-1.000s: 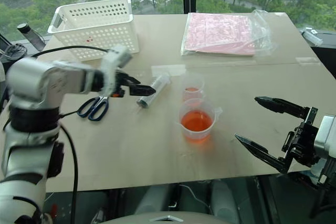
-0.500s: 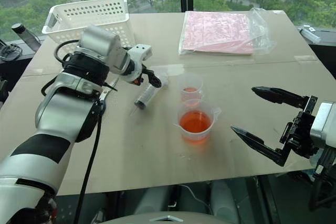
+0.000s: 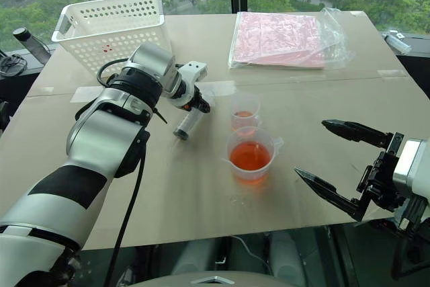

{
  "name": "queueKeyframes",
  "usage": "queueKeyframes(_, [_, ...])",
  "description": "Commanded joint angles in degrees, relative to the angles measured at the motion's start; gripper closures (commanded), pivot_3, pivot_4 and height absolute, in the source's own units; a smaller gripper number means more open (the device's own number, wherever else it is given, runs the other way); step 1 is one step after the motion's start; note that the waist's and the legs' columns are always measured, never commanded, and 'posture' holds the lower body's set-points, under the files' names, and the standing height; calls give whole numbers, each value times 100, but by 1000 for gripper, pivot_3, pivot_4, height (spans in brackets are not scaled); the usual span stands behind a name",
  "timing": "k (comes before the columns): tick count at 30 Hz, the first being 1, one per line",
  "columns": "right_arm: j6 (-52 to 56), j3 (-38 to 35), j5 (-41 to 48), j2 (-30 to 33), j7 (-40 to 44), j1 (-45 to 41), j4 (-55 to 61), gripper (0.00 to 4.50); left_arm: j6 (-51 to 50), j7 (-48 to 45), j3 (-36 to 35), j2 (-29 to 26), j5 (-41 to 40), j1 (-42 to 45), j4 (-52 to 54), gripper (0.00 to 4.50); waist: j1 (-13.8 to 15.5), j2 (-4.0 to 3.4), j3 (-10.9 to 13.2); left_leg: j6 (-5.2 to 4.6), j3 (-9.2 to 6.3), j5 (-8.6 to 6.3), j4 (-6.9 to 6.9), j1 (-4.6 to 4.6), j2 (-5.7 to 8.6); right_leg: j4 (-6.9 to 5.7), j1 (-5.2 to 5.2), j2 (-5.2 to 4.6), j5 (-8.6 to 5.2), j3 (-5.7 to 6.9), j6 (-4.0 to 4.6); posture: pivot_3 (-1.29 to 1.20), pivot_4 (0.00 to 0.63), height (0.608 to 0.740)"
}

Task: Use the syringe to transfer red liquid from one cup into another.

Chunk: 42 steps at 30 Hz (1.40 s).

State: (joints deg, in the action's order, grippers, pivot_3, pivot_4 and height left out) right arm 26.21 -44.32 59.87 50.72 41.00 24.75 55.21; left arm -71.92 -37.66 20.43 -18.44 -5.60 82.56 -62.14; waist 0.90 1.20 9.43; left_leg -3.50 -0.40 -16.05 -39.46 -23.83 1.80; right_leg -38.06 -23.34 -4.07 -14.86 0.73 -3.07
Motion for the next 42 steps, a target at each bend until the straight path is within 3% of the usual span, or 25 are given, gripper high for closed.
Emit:
queueKeyframes(1, [-119, -167, -51, -82, 22, 43, 139, 0, -180, -158, -137, -163, 96, 132, 105, 3039, -2, 0, 0, 0, 0, 0, 0, 0, -1, 0, 0, 1, 0, 0, 0, 0, 150, 740])
queueKeyframes(6, [-145, -4, -143, -184, -8, 55, 152, 0, -959, -703, -478, -870, -374, 130, 849, 3039, -53, 4, 3, 0, 3, 0, 1, -2, -2, -4, -7, 3, 0, -4, 0, 0, 150, 740])
queueKeyframes(11, [-147, 242, -205, -266, -65, -38, 47, 0, -1747, -1398, -690, -1953, -1281, -405, 2772, 3039, -49, 0, 1, 2, 5, 1, 2, -3, -5, -10, -15, -1, 0, -9, 1, 0, 150, 740])
queueKeyframes(13, [-109, 456, -260, -281, -208, -199, -14, 0, -1744, -1609, -1207, -2343, -1788, -1011, 4026, 3039, -46, -4, -1, 3, 6, 1, 2, 0, -6, -10, -15, -5, 0, -13, 1, 0, 150, 740])
queueKeyframes(15, [-94, 634, -350, -295, -298, -331, -45, 0, -1676, -1718, -2061, -2398, -2307, -1557, 5003, 3039, -18, -5, -2, 4, 6, 2, -1, 1, -6, -11, -14, -9, 0, -13, 2, 0, 150, 740])
queueKeyframes(19, [16, 824, -462, -293, -506, -427, -38, 0, -778, -1625, -3596, -1660, -3214, -2565, 6783, 3039, 58, -4, -1, 6, -7, 3, -19, -4, -7, -11, -7, -11, 0, 1, 2, 0, 150, 740])
queueKeyframes(22, [92, 824, -386, -262, -605, -427, -15, 0, -499, -1655, -3846, -1160, -3773, -2822, 7306, 3039, 80, -4, -2, 7, -11, 3, -35, 0, -5, -8, 10, -11, 1, 7, 2, 0, 150, 740])
queueKeyframes(28, [770, 293, -534, 171, -1077, -155, 180, 0, 665, -1929, -3316, -311, -4216, -3232, 7716, 3039, 64, -22, -12, 6, -15, 3, -58, 23, -5, -18, 42, -6, 4, 8, -2, 0, 150, 740])
queueKeyframes(33, [1016, -111, 222, 308, -1221, -70, 226, 0, 1476, -2543, -2861, 127, -4460, -3209, 7354, 3039, 34, -22, -12, 4, -14, 2, -63, 22, -5, -18, 44, 0, 4, 7, -2, 0, 150, 740])
queueKeyframes(42, [1284, -780, 1419, 540, -1779, 241, 339, 0, 3418, -3373, -1633, 227, -3459, -3793, 7089, 3039, -6, -29, -16, -6, -11, -3, -63, 26, -5, -18, 52, 3, 4, 5, -3, 0, 150, 740])
